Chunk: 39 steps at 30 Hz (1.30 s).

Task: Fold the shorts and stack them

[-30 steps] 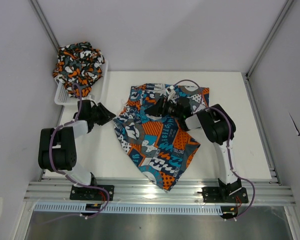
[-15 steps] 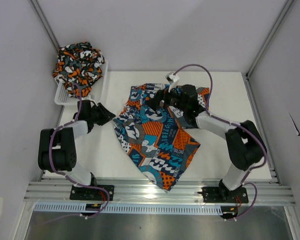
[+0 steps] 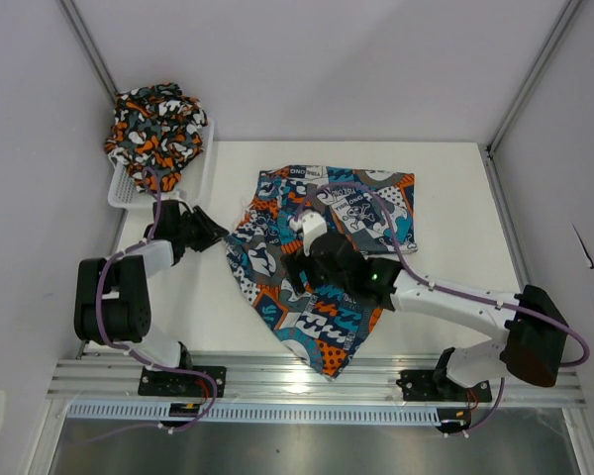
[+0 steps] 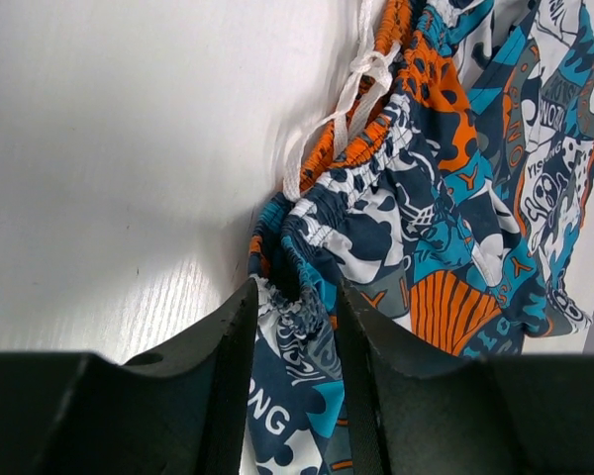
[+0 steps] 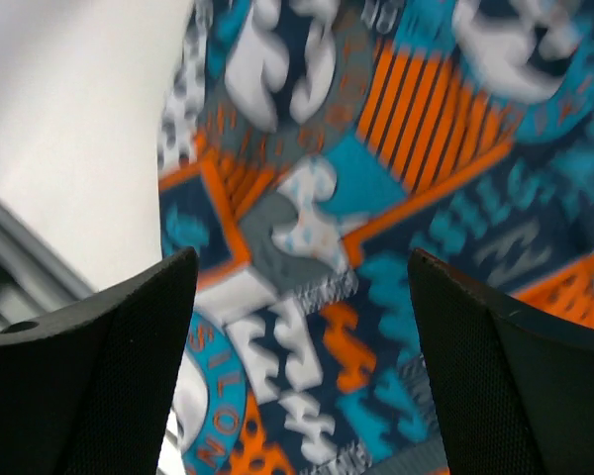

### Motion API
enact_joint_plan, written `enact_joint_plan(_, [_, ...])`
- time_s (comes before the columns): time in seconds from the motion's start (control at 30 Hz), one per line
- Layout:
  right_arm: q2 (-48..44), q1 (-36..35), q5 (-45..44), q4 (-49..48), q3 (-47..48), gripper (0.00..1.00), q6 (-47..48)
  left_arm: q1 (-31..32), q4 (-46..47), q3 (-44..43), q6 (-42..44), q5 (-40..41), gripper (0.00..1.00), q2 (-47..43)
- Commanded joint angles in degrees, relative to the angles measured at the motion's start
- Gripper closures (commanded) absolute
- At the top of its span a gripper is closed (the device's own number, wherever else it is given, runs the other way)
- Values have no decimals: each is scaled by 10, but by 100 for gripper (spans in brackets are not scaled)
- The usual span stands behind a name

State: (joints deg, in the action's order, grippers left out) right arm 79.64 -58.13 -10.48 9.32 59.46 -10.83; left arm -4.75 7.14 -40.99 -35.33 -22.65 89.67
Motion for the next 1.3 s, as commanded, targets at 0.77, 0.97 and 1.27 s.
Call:
enact_joint_plan(0.77, [-34, -387, -188, 278, -117, 39, -251, 13, -17, 17, 5, 26, 48, -6])
enact_joint_plan(0.97, [-17, -401, -166, 254, -117, 40, -249, 31, -14, 12, 3, 33, 51, 9])
enact_joint_plan(1.27, [59, -400, -148, 219, -112, 44, -229, 31, -37, -4, 9, 48, 75, 12])
